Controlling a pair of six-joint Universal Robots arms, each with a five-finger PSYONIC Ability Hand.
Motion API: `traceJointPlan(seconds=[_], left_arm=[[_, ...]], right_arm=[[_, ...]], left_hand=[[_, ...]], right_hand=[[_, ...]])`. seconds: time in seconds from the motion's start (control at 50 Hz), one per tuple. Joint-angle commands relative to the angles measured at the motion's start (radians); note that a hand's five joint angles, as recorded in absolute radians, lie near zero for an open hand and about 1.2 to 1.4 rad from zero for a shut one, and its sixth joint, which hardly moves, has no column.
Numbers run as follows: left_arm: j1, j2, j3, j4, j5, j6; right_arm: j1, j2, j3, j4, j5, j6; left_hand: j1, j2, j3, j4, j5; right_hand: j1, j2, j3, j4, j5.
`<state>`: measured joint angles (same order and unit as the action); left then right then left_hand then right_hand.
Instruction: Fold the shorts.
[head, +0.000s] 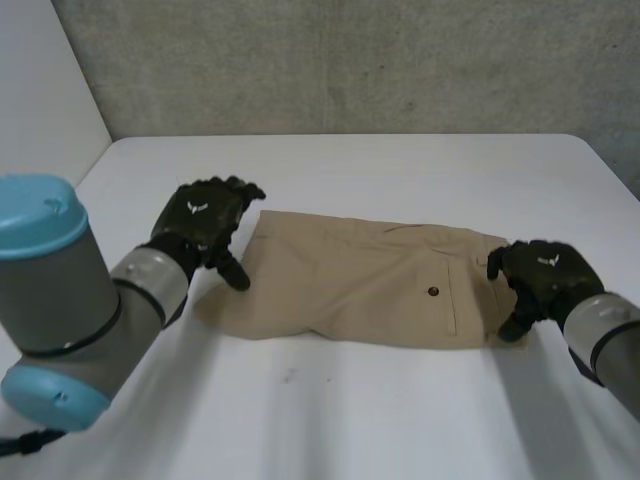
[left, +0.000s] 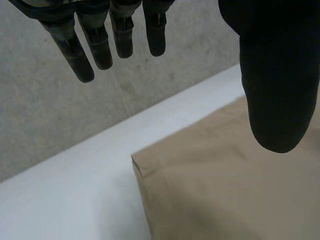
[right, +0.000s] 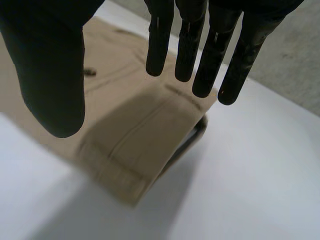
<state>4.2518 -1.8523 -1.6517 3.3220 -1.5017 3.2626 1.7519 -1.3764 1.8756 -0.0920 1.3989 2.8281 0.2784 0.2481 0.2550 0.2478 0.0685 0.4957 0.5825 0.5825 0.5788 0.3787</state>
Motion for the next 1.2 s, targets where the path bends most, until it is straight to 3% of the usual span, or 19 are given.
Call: traceJointPlan(seconds=[0.02, 0.22, 0.3, 0.32, 0.52, 0.64, 0.72, 0.92, 1.0, 1.08, 1.2], left_arm=[[-0.001, 0.016, -0.079, 0.008, 0.001, 0.003], [0.014, 0.010, -0.095, 0.013, 0.001, 0.002], [0.016, 0.010, -0.097, 0.013, 0.000, 0.002], [0.016, 0.010, -0.097, 0.014, 0.000, 0.002], [0.016, 0.042, -0.106, 0.010, -0.003, 0.002], [0.028, 0.103, -0.138, 0.010, 0.000, 0.002], [0.045, 0.136, -0.155, 0.011, 0.003, 0.002], [0.049, 0.140, -0.158, 0.011, 0.001, 0.002], [0.048, 0.140, -0.161, 0.011, 0.000, 0.000], [0.046, 0.142, -0.161, 0.011, -0.002, -0.001], [0.046, 0.142, -0.154, 0.011, -0.002, -0.001]], right_arm=[[-0.015, 0.088, 0.046, -0.155, -0.005, -0.021], [-0.014, 0.204, 0.020, -0.224, 0.005, -0.092], [-0.019, 0.204, 0.016, -0.261, 0.006, -0.092], [-0.025, 0.204, 0.014, -0.267, 0.005, -0.093], [-0.158, 0.163, -0.001, -0.177, 0.000, -0.136], [-0.302, 0.108, -0.067, -0.020, -0.008, -0.324], [-0.307, 0.091, -0.130, 0.041, -0.001, -0.394], [0.000, 0.022, -0.299, 0.084, -0.008, -0.392], [0.185, 0.036, -0.337, 0.071, -0.014, -0.401], [0.412, 0.135, -0.358, 0.057, -0.076, -0.438], [0.524, 0.261, -0.340, 0.084, -0.205, -0.489]], left_hand=[[-0.050, -0.020, -0.027, -0.020, -0.015], [-0.050, -0.020, -0.027, -0.020, -0.015], [-0.050, -0.020, -0.027, -0.020, -0.015], [-0.050, -0.020, -0.027, -0.020, -0.015], [-0.050, -0.020, -0.027, -0.020, -0.015], [-0.050, -0.020, -0.027, -0.020, -0.015], [-0.050, -0.020, -0.027, -0.020, -0.015], [-0.050, -0.020, -0.027, -0.020, -0.015], [-0.050, -0.020, -0.027, -0.020, -0.015], [-0.053, -0.023, -0.030, -0.023, -0.018], [-0.050, -0.020, -0.027, -0.020, -0.015]], right_hand=[[0.238, 0.151, 0.151, 0.155, 0.180], [0.296, 0.210, 0.210, 0.213, 0.239], [0.871, 0.784, 0.784, 0.788, 0.813], [0.900, 0.814, 0.814, 0.817, 0.843], [0.901, 0.814, 0.814, 0.817, 0.843], [0.901, 0.814, 0.814, 0.817, 0.843], [0.901, 0.814, 0.814, 0.817, 0.843], [0.901, 0.814, 0.814, 0.817, 0.843], [0.901, 0.814, 0.814, 0.817, 0.843], [0.901, 0.814, 0.814, 0.817, 0.843], [0.901, 0.814, 0.814, 0.817, 0.843]])
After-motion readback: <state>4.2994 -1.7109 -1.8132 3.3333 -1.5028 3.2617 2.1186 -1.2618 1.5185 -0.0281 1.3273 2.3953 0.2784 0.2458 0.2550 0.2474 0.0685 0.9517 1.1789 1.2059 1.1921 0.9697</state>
